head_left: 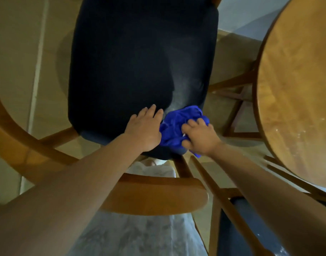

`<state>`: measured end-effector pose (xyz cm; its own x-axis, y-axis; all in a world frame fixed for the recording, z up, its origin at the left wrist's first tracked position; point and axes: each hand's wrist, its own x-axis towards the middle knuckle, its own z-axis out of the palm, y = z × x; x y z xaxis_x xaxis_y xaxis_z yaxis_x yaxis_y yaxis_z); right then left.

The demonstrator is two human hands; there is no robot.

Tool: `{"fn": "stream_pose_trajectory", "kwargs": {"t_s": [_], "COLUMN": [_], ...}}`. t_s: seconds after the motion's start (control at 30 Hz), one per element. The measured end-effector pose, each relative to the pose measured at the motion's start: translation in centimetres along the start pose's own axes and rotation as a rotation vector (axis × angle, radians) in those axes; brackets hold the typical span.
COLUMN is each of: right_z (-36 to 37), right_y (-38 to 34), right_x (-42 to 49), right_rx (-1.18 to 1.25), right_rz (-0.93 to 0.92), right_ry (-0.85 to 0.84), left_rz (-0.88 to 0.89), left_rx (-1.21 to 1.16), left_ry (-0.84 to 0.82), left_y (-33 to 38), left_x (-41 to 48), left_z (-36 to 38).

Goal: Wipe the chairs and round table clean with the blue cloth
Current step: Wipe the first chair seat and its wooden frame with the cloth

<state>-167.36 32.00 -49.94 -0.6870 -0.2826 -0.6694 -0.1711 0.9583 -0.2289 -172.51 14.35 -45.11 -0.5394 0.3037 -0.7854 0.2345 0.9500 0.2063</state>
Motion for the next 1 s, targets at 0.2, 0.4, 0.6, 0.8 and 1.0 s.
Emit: {"fn": "stream_pose_trajectory", "kwargs": {"t_s": [0.2,0.4,0.6,0.8,1.0], "right_z": [-5.4,-3.7,-0.2,1.0,1.9], "right_y": [4.1,3.3,0.5,-2.5,-3.3], "right_x": [4.6,7.4,4.0,3.0,1.4], "right_rx": [0.606,0.550,0.293,0.100,-0.053], "right_rz": [0.318,0.424,0.218,-0.019,-0.131], "right_ry": [0.320,0.297,0.163,-0.028,-0.245], "left_rz": [-0.001,-0.031,-0.046,0.000,0.053], "left_rx": [-0.112,-0.109,-0.104,-0.059,-0.078], "left_ry": [-0.008,-0.085,-0.155,-0.131,-0.134], "left_y": [1.8,0.1,-0.5,-1.2,-2.6], "left_x": [-0.1,-0.8,-1.6,-2.7,-4.6], "left_z": [0.0,1.4,2.2,1.8,1.2]}}
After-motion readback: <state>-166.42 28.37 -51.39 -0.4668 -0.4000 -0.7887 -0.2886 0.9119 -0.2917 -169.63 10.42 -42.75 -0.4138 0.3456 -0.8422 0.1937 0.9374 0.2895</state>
